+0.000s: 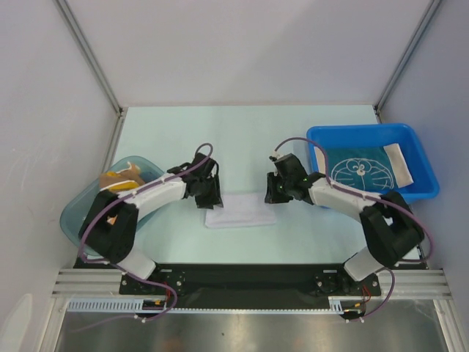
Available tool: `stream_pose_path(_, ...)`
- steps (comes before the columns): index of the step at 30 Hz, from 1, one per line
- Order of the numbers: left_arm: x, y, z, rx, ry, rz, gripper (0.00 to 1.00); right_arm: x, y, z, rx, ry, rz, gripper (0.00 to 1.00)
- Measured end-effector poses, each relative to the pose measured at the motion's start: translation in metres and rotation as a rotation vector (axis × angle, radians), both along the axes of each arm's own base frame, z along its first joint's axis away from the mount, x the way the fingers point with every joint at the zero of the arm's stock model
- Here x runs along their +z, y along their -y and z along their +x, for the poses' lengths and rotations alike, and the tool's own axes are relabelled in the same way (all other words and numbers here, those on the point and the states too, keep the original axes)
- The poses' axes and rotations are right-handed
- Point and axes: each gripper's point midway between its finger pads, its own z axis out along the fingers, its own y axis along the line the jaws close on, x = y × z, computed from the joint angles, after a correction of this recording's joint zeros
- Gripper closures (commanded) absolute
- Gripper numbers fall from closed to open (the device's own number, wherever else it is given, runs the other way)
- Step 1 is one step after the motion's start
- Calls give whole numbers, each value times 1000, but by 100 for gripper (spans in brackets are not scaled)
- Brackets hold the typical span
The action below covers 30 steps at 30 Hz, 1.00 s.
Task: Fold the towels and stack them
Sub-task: Fold the towel, then neatly place the folded towel into the bin
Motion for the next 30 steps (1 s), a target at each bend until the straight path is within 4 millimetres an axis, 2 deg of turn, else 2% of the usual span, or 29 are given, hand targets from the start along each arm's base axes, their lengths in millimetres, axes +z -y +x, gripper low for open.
stream_pose_path(3,-41,-2,-12,-3,-87,20,56,-29,1,8,34,-33,-40,73)
stream_pose_path(5,-41,1,-9,9,-83,-14,57,-43,6,9,44,-54,-67,73)
stream_pose_path(7,-42,3,-9,16,-86,-29,56,-45,6,11,54,-53,-69,72)
stream_pose_path(9,-41,3,-9,19,-86,-39,55,-42,6,12,64,-40,-75,70)
stream_pose_path(12,-38,4,-9,22,-81,-49,53,-31,5,9,67,-34,-72,58)
stream_pose_path(16,-28,6,-14,11,-64,-63,51,1,1,-1,54,-6,-25,34)
stream_pose_path(18,-16,5,-17,4,-38,-80,51,13,0,-5,47,3,-5,31)
stream_pose_path(20,-5,7,-20,-6,-6,-114,51,16,-1,-10,30,-5,7,28)
stream_pose_path(22,1,9,-25,-23,20,-157,52,7,2,-16,18,-31,0,26)
stream_pose_path(24,-3,11,-35,-37,14,-191,52,-6,7,-24,7,-65,-17,26)
stream_pose_path(28,-35,5,-66,-49,-71,-195,53,-33,14,-32,-6,-125,-55,28)
stream_pose_path(30,-38,7,-70,-48,-82,-216,53,-40,14,-30,-7,-131,-60,30)
